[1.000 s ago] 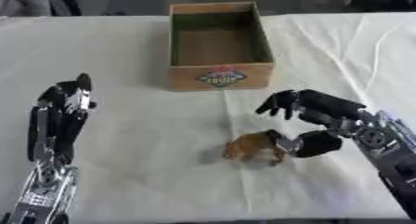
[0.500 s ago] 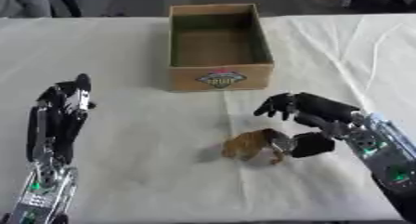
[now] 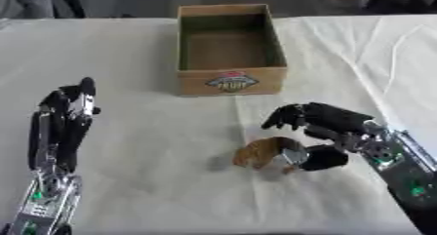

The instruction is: Pick up objects on the table and place them in the box.

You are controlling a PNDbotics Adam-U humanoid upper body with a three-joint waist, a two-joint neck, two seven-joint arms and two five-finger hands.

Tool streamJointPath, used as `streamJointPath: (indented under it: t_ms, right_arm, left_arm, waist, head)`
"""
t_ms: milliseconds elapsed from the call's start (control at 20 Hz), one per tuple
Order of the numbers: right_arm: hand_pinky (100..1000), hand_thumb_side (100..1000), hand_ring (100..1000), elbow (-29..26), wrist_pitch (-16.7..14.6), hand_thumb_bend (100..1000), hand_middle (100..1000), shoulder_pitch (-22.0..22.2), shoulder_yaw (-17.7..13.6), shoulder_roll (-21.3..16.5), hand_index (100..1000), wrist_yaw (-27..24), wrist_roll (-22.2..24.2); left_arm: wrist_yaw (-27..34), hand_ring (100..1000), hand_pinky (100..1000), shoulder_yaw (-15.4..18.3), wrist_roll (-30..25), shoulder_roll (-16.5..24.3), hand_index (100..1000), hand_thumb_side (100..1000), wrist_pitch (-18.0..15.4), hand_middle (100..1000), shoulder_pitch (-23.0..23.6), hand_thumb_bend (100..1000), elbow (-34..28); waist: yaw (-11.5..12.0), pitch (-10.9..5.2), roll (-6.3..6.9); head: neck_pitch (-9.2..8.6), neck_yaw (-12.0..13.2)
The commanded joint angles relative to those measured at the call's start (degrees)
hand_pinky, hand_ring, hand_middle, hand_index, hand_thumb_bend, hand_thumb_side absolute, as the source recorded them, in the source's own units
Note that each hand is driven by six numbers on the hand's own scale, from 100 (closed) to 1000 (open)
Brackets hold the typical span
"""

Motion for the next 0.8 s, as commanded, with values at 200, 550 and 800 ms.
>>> streamJointPath:
  t_ms: [200,550,800]
  right_arm:
    - [594,587,740,-3.39,-0.02,100,777,-0.49,-0.12,-1.77,871,-0.18,1.69]
    - [616,593,747,-3.63,-0.62,100,785,-0.39,0.20,-2.50,878,1.29,3.15]
    - [624,590,743,-2.11,-1.36,100,780,-0.54,0.67,-2.53,877,3.14,3.23]
  left_arm:
    - [-0.23,753,534,-0.01,-0.23,0.59,570,501,-0.13,486,-0.48,350,-0.58]
    - [-0.22,753,534,0.01,-0.22,0.60,570,501,-0.20,486,-0.47,350,-0.58]
    - [-0.21,753,534,0.00,-0.24,0.59,570,502,-0.20,486,-0.45,349,-0.59]
  waist:
    - [-0.04,-0.61,-0.13]
    - [0.00,-0.52,-0.27]
    - [0.17,-0.49,-0.27]
  head:
    - [0.01,0.08]
    - [0.00,0.13]
    - [0.00,0.07]
